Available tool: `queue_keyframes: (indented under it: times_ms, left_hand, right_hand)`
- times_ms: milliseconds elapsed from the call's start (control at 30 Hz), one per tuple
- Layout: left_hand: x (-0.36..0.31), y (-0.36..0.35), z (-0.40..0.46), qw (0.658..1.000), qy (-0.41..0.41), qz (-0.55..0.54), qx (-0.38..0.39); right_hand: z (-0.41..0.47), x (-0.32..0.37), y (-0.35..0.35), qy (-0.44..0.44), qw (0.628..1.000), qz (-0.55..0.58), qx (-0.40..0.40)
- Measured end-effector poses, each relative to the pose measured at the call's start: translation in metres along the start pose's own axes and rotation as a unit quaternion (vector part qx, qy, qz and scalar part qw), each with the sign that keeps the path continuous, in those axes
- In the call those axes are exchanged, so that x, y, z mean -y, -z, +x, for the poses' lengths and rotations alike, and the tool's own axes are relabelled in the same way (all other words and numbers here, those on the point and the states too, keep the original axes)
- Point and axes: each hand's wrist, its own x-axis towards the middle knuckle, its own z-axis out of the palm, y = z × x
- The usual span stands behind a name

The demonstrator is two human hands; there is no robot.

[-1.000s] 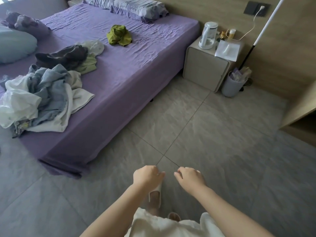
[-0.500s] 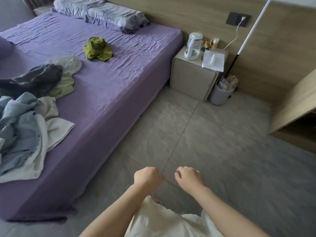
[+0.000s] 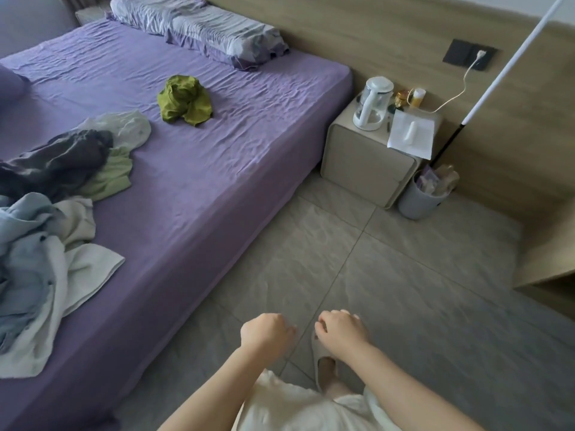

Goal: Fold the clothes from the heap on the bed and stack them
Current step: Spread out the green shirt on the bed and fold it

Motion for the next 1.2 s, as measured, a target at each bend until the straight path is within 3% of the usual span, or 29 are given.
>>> queue_keyframes:
  times_ms: [467,800,1200]
  left_hand:
    - [-0.074,0.101,0.117,0.995,0.080,-0.052,-0.015]
    - [-0.057,0.149,0.190,0.994,0.088,-0.063,0.013]
    - [-0.014,0.242,0.296,0.998,0.052,-0.019,-0.010]
  right_hand:
    - [0.157,-0.055,0.115,0.091,0.993,-0.072,0.026]
    - [0.240,-0.039,0.160,0.097,0.991,-0.089,0.028]
    - [0.346,-0.002,0.232,0.066,0.997,-0.050,-0.002]
